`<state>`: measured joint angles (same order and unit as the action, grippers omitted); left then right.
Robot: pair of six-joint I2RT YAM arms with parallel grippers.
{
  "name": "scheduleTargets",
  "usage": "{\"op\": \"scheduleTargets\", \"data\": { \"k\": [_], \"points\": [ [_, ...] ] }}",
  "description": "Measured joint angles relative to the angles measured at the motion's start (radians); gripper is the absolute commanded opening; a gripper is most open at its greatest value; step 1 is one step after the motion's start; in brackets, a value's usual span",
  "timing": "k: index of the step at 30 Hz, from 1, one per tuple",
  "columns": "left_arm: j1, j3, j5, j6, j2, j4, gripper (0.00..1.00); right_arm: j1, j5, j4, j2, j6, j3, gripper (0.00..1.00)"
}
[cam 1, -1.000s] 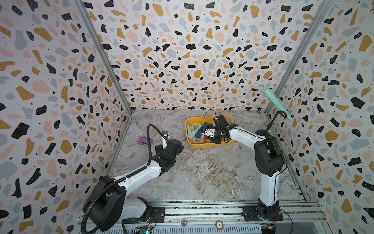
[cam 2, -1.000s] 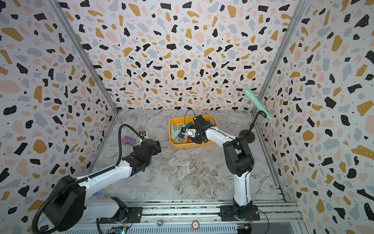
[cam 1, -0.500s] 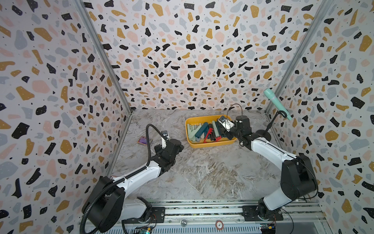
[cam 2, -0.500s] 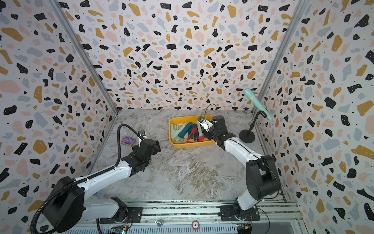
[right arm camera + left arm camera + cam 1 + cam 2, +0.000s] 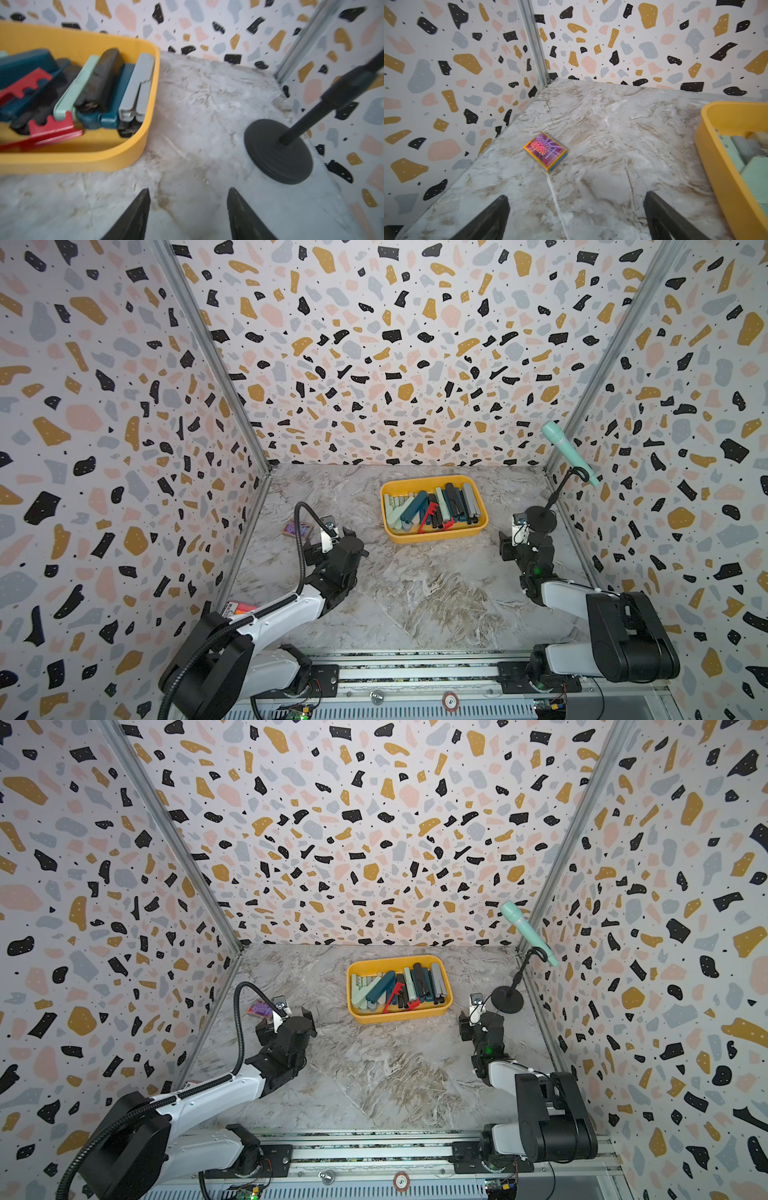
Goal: Put the pruning pliers into the storage box
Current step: Reset both arms
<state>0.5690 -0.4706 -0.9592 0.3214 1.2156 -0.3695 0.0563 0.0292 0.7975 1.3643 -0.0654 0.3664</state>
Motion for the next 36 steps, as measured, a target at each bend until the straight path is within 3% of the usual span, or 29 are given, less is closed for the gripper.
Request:
{"op": "scheduleTargets", "data": {
  "k": [4, 7, 11, 18, 20, 24, 28, 36],
  "points": [
    [-0.037, 0.05, -0.055, -0.071, 0.008, -0.113, 0.99, -0.011, 0.019, 0.129, 0.005, 0.007, 0.002, 0.66],
    [-0.073, 0.05, -0.077, -0.101, 0.008, -0.164, 1.0, -0.009, 0.003, 0.129, -0.02, 0.02, -0.009, 0.73],
    [-0.137, 0.055, -0.079, -0.139, 0.015, -0.23, 0.99, -0.003, -0.001, 0.179, -0.124, 0.036, -0.123, 0.75],
    [-0.204, 0.175, -0.06, -0.212, 0.084, -0.424, 0.99, -0.008, 0.023, 0.248, -0.072, 0.063, -0.203, 0.93],
    [-0.214, 0.227, -0.039, -0.245, 0.101, -0.493, 1.0, -0.008, 0.024, 0.322, -0.003, 0.072, -0.202, 0.99],
    [-0.283, 0.308, 0.064, -0.269, 0.109, -0.643, 1.0, 0.016, 0.042, 0.397, 0.137, 0.07, -0.2, 0.99],
    [-0.353, 0.338, 0.166, -0.269, 0.15, -0.74, 0.99, 0.024, 0.028, 0.394, 0.14, 0.063, -0.182, 0.99],
    [-0.385, 0.338, 0.271, -0.257, 0.187, -0.809, 0.99, 0.024, 0.02, 0.407, 0.14, 0.06, -0.167, 0.99]
  ]
}}
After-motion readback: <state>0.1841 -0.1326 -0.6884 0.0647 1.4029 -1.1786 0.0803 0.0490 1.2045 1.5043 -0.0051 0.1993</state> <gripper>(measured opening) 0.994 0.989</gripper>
